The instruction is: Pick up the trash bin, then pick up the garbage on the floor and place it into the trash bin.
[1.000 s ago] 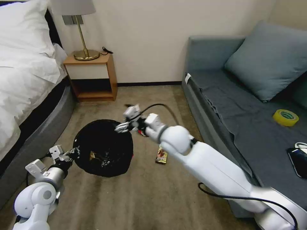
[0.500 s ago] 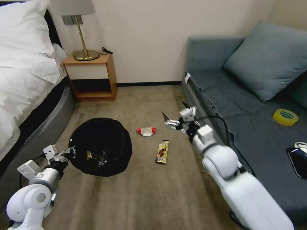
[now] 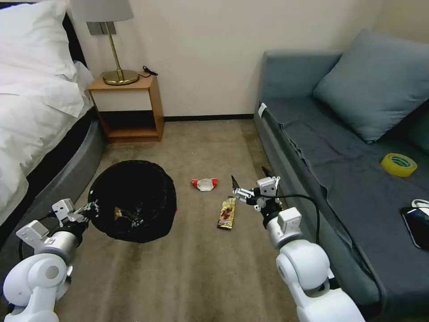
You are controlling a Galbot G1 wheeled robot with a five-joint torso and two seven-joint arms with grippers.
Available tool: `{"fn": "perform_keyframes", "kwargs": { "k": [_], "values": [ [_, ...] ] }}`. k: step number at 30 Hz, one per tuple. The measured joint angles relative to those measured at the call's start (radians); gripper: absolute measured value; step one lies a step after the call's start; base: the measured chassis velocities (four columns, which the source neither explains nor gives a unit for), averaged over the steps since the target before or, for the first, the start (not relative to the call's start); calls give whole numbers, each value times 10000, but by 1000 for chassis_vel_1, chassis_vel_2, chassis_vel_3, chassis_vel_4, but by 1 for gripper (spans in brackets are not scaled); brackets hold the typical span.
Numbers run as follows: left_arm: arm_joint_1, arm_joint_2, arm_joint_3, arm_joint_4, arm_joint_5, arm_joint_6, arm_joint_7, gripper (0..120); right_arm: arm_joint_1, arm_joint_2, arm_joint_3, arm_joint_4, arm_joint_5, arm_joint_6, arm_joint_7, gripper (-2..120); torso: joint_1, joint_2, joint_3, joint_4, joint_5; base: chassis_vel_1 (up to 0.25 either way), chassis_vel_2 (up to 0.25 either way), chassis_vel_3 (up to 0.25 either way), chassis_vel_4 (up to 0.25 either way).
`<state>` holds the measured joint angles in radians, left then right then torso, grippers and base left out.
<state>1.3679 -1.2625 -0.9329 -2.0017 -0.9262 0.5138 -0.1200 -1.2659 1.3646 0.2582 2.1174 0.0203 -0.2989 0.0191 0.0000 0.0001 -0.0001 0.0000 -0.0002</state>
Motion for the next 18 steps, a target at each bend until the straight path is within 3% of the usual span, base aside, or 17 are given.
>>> {"fn": "perform_keyframes", "kwargs": {
  "k": [18],
  "values": [
    [139,-114,-107,10,63,-72,295,4,-487,-132,5,302,-122,7,-253,100,0,0,0,0,2,0,0,0,0]
  ]
}}
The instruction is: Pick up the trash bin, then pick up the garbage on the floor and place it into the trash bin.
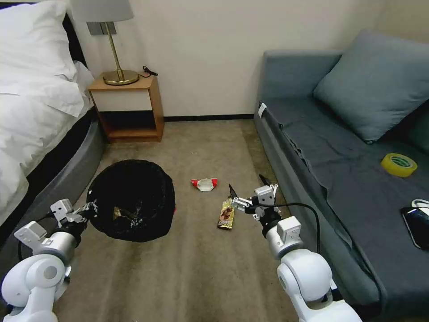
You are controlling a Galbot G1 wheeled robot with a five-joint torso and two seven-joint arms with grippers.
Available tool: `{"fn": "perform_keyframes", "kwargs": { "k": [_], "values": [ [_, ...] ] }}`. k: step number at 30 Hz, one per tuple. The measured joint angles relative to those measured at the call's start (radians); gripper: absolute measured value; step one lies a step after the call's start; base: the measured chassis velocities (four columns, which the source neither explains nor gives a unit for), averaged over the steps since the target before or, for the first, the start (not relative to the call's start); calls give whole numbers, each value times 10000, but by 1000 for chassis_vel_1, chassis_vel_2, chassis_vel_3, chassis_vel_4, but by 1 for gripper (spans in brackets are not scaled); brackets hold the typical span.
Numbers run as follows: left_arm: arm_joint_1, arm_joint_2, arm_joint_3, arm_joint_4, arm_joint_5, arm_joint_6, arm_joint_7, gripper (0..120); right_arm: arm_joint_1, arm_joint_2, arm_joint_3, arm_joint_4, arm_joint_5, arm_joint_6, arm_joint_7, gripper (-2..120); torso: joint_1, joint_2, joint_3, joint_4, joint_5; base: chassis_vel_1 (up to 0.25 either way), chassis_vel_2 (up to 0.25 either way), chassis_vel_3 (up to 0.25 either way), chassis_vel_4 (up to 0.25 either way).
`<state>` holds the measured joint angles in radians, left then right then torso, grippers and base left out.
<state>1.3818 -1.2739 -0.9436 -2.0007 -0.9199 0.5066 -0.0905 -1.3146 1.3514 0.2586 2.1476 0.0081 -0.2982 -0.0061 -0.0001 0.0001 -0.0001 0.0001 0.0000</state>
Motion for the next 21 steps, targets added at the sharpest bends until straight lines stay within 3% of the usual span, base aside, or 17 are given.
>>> {"fn": "perform_keyframes", "kwargs": {
  "k": [9,21],
  "values": [
    [92,-34,-130,-67,12,-3,47,4,-57,-14,8,3,-11,26,-12,100,0,0,1,-1,0,-34,29,36,-38],
    [81,-26,-213,-84,-4,-4,48,4,91,-8,-42,-106,5,3,8,100,1,-2,1,-2,-2,-129,135,124,-131]
  ]
}}
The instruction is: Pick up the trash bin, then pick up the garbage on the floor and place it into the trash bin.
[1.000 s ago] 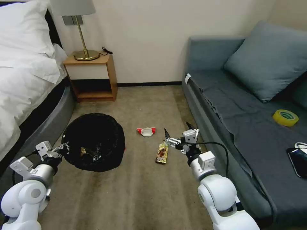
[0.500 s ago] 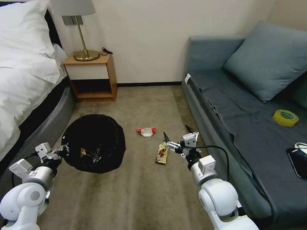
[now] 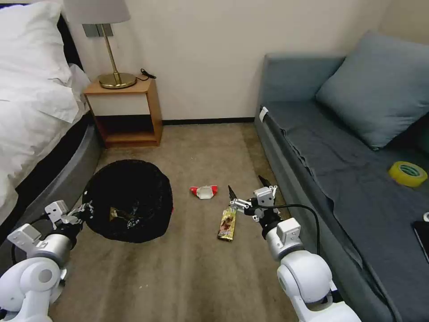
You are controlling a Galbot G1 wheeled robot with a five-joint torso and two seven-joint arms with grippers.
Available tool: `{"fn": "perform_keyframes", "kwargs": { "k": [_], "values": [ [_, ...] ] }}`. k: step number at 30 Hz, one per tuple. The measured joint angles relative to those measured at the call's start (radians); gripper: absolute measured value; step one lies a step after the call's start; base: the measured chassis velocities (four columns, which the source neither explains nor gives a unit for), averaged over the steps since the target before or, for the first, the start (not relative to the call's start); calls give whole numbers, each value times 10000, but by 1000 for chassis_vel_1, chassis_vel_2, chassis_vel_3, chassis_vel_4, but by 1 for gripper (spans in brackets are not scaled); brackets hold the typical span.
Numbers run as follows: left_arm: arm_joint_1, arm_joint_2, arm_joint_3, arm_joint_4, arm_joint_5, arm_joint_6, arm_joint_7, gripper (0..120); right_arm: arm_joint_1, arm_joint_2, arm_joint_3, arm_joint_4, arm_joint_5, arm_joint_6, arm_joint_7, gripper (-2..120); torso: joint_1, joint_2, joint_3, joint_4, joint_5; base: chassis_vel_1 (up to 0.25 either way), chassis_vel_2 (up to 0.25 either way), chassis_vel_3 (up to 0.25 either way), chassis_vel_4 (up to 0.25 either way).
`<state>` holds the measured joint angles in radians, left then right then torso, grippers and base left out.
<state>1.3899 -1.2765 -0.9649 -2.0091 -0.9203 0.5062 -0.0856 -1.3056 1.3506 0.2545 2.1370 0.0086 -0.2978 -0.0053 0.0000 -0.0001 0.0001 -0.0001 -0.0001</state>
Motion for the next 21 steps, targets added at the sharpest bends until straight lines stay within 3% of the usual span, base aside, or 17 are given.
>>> {"fn": "perform_keyframes", "kwargs": {
  "k": [21],
  "values": [
    [40,-13,-65,100,-24,0,8,4,612,-56,-188,-443,285,-278,108,100,0,0,-1,1,1,-77,79,75,-78]
  ]
}}
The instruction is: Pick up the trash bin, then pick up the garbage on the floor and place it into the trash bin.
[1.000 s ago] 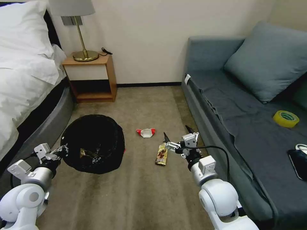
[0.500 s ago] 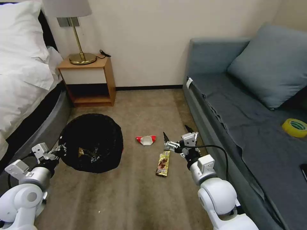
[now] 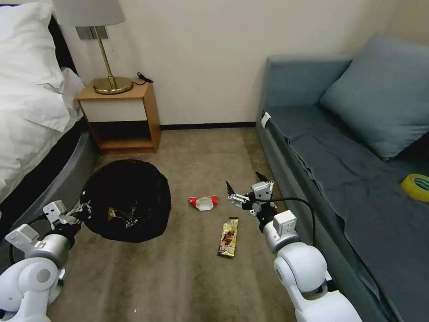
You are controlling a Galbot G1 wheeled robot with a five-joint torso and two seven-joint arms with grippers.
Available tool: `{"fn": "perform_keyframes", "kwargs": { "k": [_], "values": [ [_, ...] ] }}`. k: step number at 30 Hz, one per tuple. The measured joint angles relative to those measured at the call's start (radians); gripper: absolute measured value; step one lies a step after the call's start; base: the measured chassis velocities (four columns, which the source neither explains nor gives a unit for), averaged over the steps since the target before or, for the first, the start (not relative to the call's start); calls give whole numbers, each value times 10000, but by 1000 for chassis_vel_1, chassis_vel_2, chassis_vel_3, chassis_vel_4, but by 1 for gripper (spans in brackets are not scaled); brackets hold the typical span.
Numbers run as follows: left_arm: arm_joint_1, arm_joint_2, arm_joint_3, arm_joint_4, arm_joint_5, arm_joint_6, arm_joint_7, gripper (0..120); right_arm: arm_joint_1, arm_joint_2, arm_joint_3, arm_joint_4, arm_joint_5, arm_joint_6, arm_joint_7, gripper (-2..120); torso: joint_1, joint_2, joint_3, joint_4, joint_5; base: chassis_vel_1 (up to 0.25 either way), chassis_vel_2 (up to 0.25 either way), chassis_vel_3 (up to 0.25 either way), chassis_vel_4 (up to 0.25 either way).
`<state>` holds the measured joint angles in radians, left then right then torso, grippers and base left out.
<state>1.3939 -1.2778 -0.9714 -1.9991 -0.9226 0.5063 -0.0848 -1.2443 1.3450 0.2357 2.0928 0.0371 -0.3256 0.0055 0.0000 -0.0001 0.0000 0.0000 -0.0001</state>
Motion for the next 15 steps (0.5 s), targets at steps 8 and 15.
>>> {"fn": "perform_keyframes", "kwargs": {
  "k": [8,15],
  "values": [
    [-55,4,65,26,30,-1,-14,4,344,-54,-76,-383,111,0,127,100,0,1,0,-1,1,-85,82,72,-78],
    [-82,-19,43,50,31,-8,-18,4,1104,-418,-357,-1367,870,133,517,100,0,0,1,-2,1,-57,53,50,-60]
  ]
}}
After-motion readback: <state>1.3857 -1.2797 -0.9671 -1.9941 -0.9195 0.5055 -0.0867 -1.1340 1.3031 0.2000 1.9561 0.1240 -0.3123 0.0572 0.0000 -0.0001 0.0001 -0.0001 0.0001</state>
